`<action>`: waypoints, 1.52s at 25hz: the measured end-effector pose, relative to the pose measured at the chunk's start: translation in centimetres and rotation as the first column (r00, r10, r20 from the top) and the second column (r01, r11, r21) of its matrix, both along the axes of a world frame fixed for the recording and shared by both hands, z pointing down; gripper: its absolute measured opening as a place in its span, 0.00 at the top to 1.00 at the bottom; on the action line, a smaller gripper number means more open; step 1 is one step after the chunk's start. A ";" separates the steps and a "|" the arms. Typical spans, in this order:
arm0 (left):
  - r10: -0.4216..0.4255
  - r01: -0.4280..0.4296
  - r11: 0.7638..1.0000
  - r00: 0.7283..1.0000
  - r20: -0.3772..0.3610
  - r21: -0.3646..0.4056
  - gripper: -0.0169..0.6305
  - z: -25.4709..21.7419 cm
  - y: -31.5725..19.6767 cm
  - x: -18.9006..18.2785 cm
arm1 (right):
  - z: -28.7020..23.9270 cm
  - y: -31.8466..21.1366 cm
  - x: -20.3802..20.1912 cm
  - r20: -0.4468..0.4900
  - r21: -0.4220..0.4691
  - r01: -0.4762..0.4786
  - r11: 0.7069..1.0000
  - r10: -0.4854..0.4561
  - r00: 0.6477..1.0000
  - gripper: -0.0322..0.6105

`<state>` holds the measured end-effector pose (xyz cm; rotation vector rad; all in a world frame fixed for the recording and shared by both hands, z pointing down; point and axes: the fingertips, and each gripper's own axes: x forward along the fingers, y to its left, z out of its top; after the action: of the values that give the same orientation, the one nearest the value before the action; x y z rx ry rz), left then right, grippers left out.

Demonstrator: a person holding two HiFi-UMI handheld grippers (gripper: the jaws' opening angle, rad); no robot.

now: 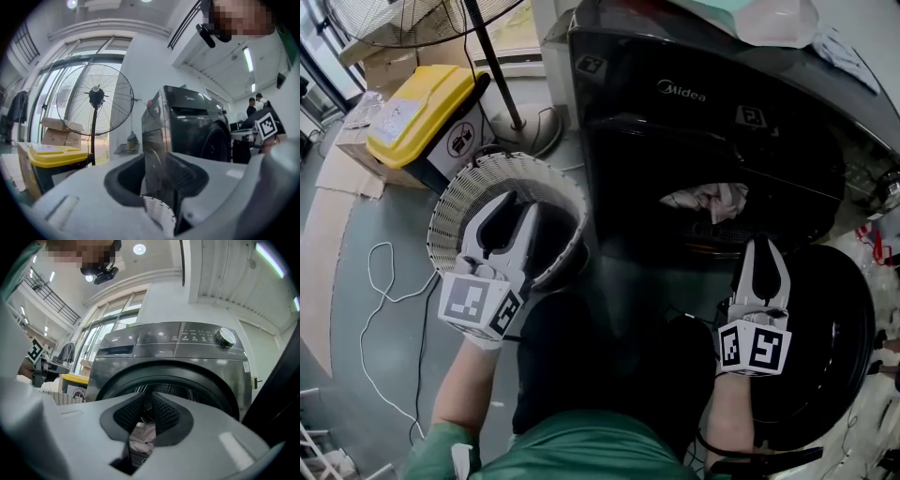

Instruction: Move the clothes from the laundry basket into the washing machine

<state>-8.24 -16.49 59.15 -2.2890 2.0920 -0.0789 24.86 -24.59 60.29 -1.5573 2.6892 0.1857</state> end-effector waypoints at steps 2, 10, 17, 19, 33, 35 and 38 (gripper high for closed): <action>0.000 0.000 1.000 1.000 0.006 0.000 0.76 0.0 0.1 0.1 | 0.1 0.1 0.0 0.011 -0.003 0.004 1.000 -0.004 1.000 0.87; -0.005 0.005 1.000 1.000 0.010 0.001 0.76 -0.2 0.0 0.1 | -0.2 0.2 0.6 0.038 -0.015 0.005 1.000 -0.004 0.999 0.88; -0.006 0.006 1.000 1.000 0.009 0.002 0.76 -0.1 0.3 0.1 | -0.3 0.5 0.5 0.042 -0.018 0.015 1.000 -0.015 0.999 0.90; -0.005 0.005 1.000 1.000 0.011 0.002 0.76 -0.2 0.4 0.1 | -0.3 0.6 0.5 0.041 -0.018 0.017 1.000 -0.016 0.999 0.90; -0.005 0.005 1.000 1.000 0.019 -0.001 0.76 0.0 0.5 0.1 | 0.0 0.6 0.5 0.047 -0.018 0.011 1.000 -0.011 0.999 0.90; -0.002 0.002 1.000 1.000 0.018 0.000 0.76 0.1 0.5 0.1 | 0.0 0.5 0.6 0.048 -0.018 0.010 1.000 -0.010 0.999 0.90; -0.001 0.001 1.000 1.000 0.017 0.000 0.76 0.1 0.4 0.0 | 0.0 0.5 0.4 0.046 -0.017 0.011 1.000 -0.010 0.999 0.90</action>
<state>-8.22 -16.06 59.23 -2.2787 2.0855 -0.0986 25.29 -24.04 60.29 -1.5326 2.6702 0.1247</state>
